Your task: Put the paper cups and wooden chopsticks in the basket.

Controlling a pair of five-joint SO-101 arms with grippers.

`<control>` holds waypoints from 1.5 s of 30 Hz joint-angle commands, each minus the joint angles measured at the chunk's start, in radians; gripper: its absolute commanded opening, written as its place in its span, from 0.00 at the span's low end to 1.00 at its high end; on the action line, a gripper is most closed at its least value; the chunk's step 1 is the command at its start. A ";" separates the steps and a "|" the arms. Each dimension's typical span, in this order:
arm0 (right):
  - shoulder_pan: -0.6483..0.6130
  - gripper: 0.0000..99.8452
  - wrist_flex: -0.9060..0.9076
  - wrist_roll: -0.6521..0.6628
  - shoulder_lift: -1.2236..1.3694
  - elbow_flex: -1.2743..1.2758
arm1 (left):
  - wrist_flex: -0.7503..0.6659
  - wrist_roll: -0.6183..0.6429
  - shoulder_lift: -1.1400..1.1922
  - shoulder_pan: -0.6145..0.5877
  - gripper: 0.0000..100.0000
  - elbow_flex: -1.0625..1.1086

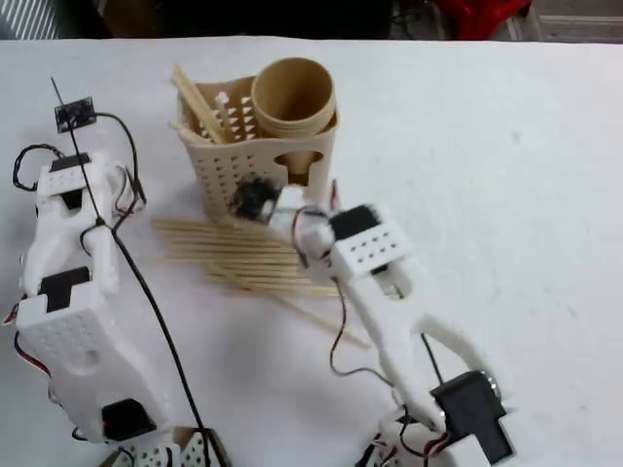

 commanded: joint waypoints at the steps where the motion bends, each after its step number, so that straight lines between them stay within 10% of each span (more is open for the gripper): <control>1: -0.091 0.02 -0.053 0.003 -0.051 0.086 | -0.014 -0.003 -0.010 0.008 0.16 -0.009; 45: -0.232 0.04 -0.047 -0.005 -0.041 0.241 | -0.015 -0.005 -0.008 0.008 0.16 -0.009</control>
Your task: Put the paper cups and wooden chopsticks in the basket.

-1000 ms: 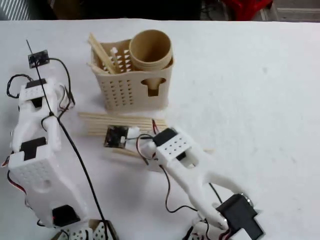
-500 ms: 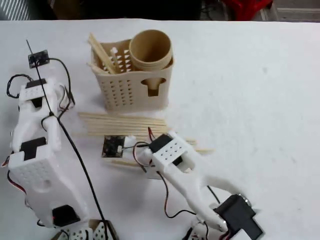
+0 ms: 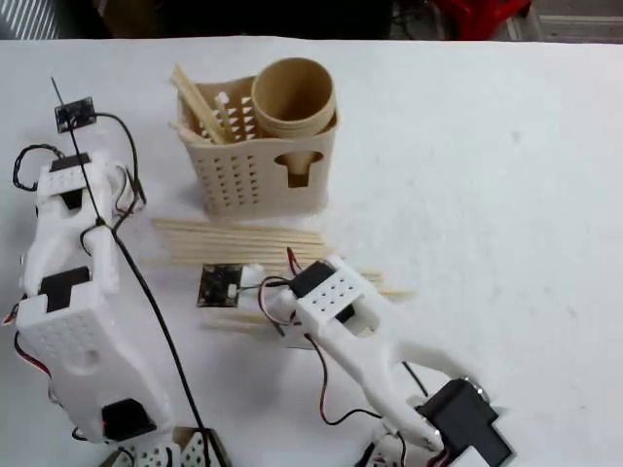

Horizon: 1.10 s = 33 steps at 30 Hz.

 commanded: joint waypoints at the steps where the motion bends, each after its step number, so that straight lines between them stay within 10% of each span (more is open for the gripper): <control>1: -0.001 0.03 0.008 -0.005 -0.030 -0.005 | -0.015 -0.003 -0.008 0.008 0.16 -0.009; 33: -0.031 0.02 -0.091 -0.040 -0.042 0.051 | -0.014 -0.002 -0.008 0.008 0.16 -0.009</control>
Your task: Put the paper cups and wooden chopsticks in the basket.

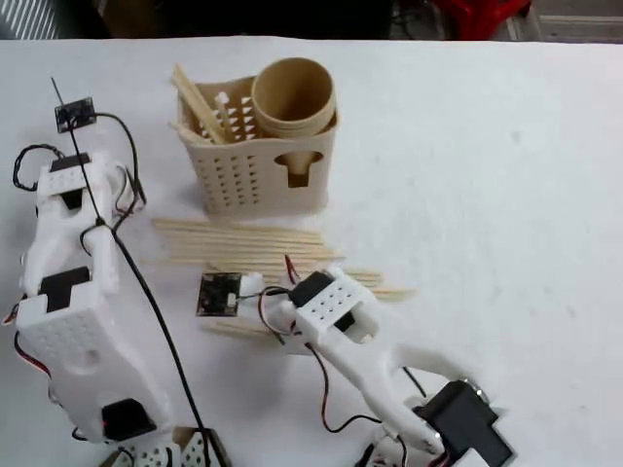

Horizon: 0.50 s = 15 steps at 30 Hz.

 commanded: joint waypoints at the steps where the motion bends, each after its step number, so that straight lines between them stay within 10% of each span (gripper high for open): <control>1: -0.005 0.02 -0.005 -0.044 -0.041 -0.025 | -0.015 -0.002 -0.008 0.008 0.16 -0.009; 15: 0.076 0.05 -0.004 -0.169 -0.237 -0.041 | -0.015 -0.003 -0.008 0.008 0.16 -0.009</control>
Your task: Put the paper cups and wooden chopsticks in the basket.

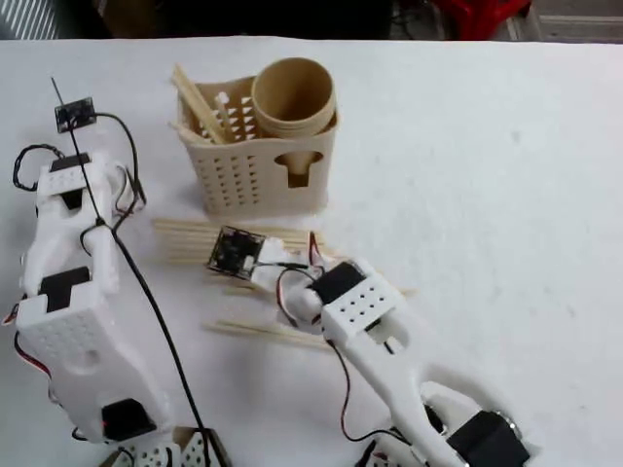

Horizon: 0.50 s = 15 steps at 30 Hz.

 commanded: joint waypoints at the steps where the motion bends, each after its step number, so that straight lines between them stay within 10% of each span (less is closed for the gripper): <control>1: -0.022 0.08 -0.010 -0.015 -0.022 -0.031 | -0.015 -0.003 -0.008 0.008 0.16 -0.009; 15: -0.050 0.12 -0.134 -0.031 0.248 -0.078 | -0.015 -0.002 -0.008 0.008 0.16 -0.009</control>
